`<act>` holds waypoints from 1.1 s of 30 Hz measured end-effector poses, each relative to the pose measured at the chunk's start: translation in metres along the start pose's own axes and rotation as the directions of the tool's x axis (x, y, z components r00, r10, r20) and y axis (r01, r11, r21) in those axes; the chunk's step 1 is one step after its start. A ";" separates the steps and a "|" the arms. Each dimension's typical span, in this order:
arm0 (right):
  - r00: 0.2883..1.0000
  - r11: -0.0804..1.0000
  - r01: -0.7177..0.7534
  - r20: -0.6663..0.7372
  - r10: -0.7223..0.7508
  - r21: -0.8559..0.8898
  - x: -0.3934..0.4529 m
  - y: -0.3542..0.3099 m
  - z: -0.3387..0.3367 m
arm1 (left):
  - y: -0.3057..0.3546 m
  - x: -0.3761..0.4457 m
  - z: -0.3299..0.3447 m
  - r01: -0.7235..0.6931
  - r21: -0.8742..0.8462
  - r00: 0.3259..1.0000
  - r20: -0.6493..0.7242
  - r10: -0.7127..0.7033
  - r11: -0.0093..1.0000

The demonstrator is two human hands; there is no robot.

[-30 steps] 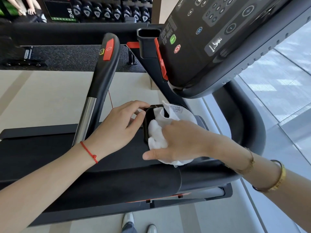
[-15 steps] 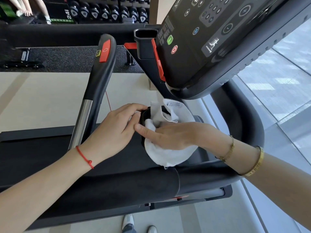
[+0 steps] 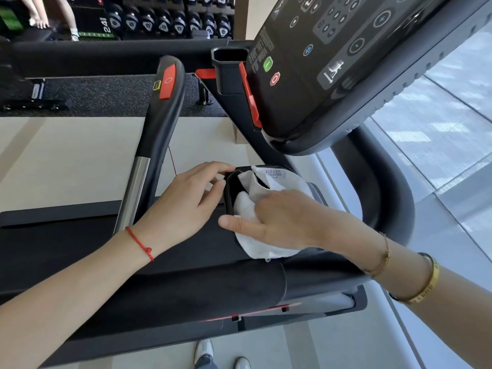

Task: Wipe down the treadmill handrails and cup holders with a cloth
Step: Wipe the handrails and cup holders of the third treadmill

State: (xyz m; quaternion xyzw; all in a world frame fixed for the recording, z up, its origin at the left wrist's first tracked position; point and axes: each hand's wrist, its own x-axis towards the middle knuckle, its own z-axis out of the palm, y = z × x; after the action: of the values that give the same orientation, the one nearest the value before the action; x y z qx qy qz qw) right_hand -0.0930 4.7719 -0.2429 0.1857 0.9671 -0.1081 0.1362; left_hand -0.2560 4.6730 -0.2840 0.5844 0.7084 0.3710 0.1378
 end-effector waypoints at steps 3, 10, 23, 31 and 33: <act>0.990 0.999 0.017 -0.142 -0.021 -0.031 -0.015 0.002 0.004 | 0.001 0.000 0.000 -0.003 0.000 1.000 -0.001 0.003 1.000; 0.935 0.990 -0.110 -0.347 0.074 -0.087 -0.049 -0.018 0.019 | 0.001 0.001 0.002 -0.025 -0.005 1.000 -0.014 0.025 1.000; 0.891 0.768 -0.301 -0.121 0.438 0.566 -0.030 0.021 0.014 | 0.003 0.002 0.004 -0.042 -0.011 0.998 -0.048 0.041 0.999; 0.872 0.690 -0.347 -0.051 0.486 0.635 -0.027 0.033 0.005 | 0.001 0.004 0.006 -0.056 0.010 0.998 -0.040 0.057 0.998; 0.851 0.694 -0.385 -0.058 0.522 0.608 -0.034 0.029 0.015 | -0.001 0.004 0.007 -0.054 0.014 0.998 -0.044 0.054 0.998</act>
State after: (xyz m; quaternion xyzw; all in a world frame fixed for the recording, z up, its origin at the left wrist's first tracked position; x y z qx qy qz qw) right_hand -0.0479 4.7830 -0.2510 0.4633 0.8201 -0.3356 -0.0147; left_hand -0.2535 4.6791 -0.2881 0.5958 0.6975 0.3829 0.1084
